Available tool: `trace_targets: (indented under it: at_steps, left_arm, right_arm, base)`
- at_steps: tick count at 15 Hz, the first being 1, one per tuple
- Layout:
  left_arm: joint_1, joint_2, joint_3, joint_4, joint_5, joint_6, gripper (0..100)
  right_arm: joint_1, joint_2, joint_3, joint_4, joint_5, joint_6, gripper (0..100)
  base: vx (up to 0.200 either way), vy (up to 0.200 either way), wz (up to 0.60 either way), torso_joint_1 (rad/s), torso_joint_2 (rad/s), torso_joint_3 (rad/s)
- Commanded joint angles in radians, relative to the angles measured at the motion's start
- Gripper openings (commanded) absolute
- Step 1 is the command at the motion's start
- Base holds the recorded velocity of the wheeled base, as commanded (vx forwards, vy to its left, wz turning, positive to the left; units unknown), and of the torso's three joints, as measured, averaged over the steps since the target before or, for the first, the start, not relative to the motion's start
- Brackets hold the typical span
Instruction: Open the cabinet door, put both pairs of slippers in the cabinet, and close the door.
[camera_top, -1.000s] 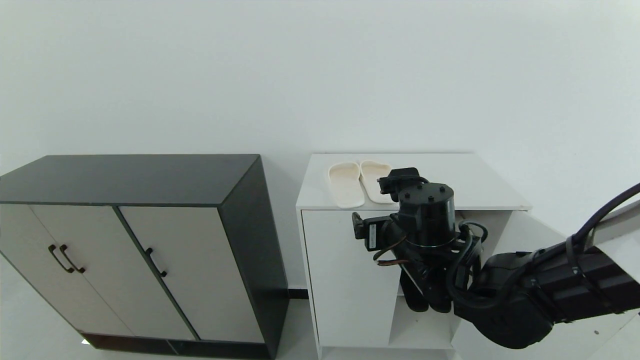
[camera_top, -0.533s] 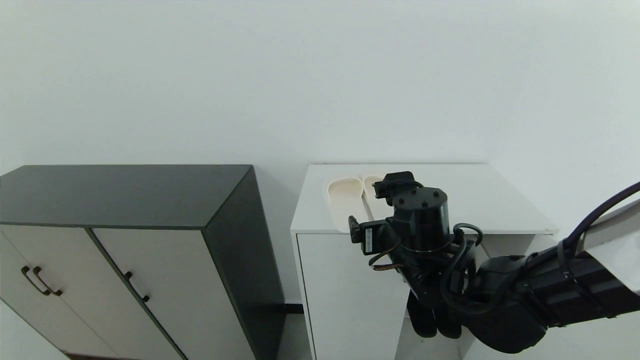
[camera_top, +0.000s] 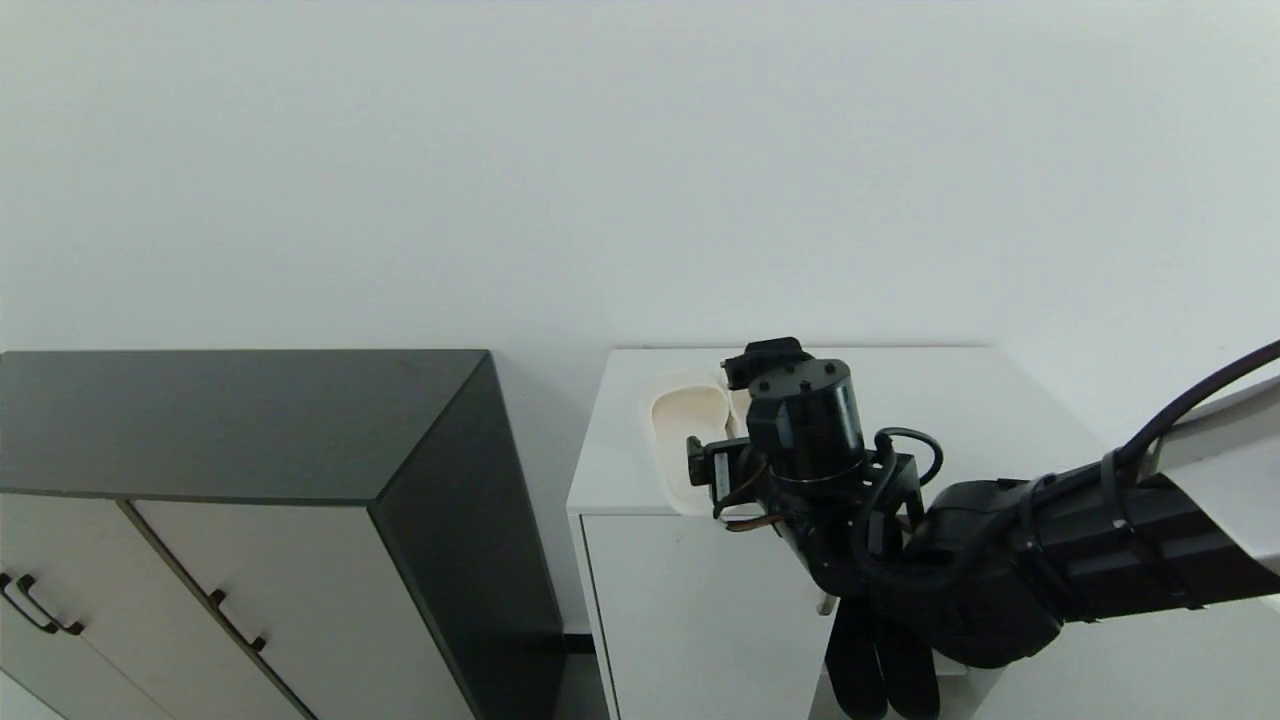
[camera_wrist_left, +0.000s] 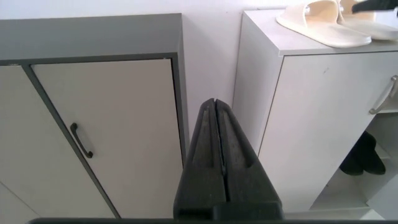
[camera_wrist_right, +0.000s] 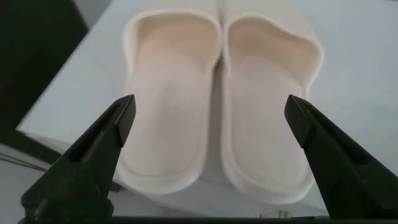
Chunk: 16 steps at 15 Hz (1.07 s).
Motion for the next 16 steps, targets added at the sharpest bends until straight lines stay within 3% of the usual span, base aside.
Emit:
trace_targets:
  at_steps: [1,4,16]
  left_arm:
    - [0.000,0.001,0.000,0.000,0.000,-0.001,0]
    - [0.000,0.001,0.000,0.000,0.000,-0.001,0]
    - [0.000,0.002,0.000,0.000,0.000,-0.001,0]
  right_arm:
    - [-0.013,0.023,-0.110,0.107,0.005,0.037,100]
    - [-0.035,0.075,-0.227,0.229,0.038,0.125,100]
    - [-0.133,0.310,-0.421,0.123,0.049,0.060,100]
  base:
    - [0.000,0.000,0.00,0.000,0.00,0.000]
    - [0.000,0.000,0.00,0.000,0.00,0.000]
    - [0.000,0.000,0.00,0.000,0.00,0.000]
